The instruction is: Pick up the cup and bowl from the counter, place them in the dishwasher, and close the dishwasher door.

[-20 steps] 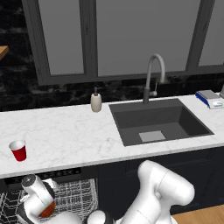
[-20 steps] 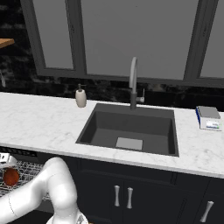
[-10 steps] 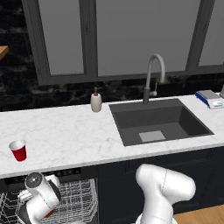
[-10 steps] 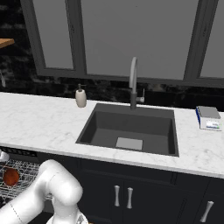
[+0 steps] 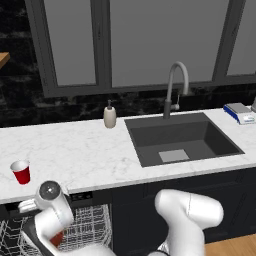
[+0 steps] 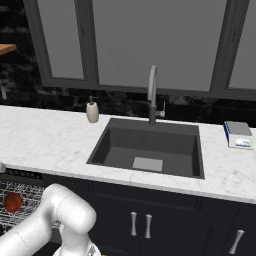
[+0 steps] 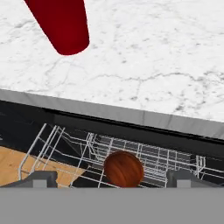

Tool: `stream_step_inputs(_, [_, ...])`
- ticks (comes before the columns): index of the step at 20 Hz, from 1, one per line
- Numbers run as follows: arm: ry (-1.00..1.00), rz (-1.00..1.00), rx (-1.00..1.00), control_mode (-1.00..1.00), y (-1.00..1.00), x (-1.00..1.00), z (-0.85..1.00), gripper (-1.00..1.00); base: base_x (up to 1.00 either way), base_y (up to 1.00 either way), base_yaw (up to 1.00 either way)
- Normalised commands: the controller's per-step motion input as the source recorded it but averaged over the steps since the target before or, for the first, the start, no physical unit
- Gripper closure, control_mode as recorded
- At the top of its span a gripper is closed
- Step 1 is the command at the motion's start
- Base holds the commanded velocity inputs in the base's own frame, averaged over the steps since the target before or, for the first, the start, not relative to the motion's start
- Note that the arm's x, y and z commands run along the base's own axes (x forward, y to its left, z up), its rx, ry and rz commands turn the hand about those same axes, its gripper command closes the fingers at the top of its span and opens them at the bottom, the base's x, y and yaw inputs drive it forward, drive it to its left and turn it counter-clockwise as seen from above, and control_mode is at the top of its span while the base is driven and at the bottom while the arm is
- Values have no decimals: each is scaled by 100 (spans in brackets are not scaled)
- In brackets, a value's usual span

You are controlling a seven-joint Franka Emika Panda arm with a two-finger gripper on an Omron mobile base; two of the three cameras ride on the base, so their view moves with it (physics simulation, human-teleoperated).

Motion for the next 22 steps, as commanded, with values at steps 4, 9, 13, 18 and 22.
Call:
stream_step_inputs(4, [0,0,16,-100,0,0,100,-100,0,0,0])
stream_step_inputs(9, [1,0,8,-100,0,18,90,-100,0,0,0])
stream_step_inputs(13, [3,0,3,-100,-1,36,54,-100,0,0,0])
stream_step_inputs(18, [3,0,0,-100,0,26,2,-100,0,0,0])
stream_step_inputs(22, [3,0,0,-100,0,40,0,-100,0,0,0])
